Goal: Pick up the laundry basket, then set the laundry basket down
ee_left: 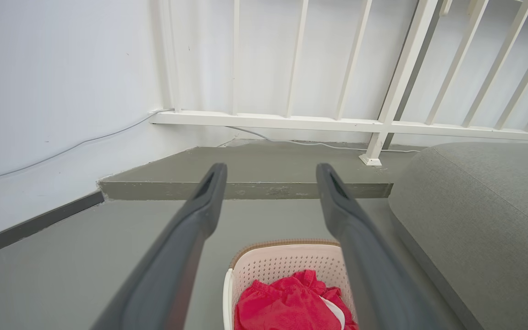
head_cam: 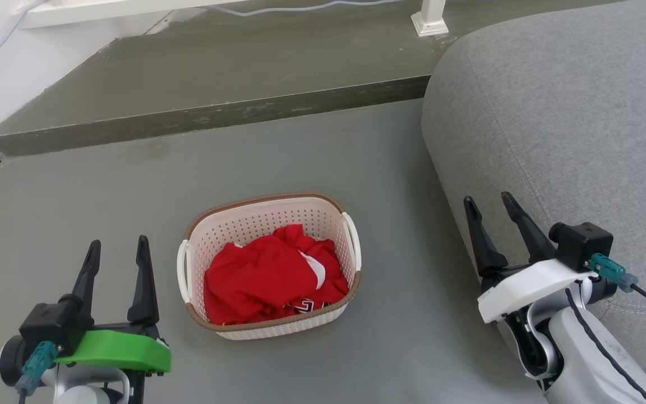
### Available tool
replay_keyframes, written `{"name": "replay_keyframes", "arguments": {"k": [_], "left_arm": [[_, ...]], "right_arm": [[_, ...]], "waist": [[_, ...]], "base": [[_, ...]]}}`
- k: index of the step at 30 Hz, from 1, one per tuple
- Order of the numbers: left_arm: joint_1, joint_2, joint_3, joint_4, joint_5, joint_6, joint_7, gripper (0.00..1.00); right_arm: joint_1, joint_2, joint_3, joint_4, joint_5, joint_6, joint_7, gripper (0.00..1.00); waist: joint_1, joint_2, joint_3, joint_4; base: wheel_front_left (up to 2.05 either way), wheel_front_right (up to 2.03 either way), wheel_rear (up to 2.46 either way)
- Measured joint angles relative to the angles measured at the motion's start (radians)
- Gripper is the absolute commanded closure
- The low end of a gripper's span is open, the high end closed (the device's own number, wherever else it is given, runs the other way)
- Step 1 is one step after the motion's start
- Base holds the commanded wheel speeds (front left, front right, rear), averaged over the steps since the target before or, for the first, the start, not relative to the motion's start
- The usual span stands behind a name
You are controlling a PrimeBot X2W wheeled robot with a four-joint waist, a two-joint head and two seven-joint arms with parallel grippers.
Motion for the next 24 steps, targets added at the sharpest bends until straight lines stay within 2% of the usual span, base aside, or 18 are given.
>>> {"name": "replay_keyframes", "arguments": {"k": [14, 15, 24], "left_arm": [[0.0, -0.002, 0.009, 0.002, 0.002, -0.012, 0.0, 0.0], [0.0, -0.003, 0.009, 0.002, 0.002, -0.014, 0.0, 1.0], [0.005, -0.013, 0.006, 0.056, -0.032, -0.016, 0.011, 1.0]], "right_arm": [[0.005, 0.019, -0.021, 0.006, -0.02, 0.016, 0.0, 0.0], [0.006, 0.02, -0.023, 0.006, -0.021, 0.016, 0.0, 1.0], [0.053, 0.033, -0.027, 0.038, 0.016, 0.016, 0.005, 1.0]], "waist": [[0.0, 0.0, 0.001, 0.002], [0.0, 0.0, 0.001, 0.002], [0.0, 0.0, -0.002, 0.004]], "base": [[0.0, 0.0, 0.0], [0.0, 0.0, 0.0], [0.0, 0.0, 0.0]]}}
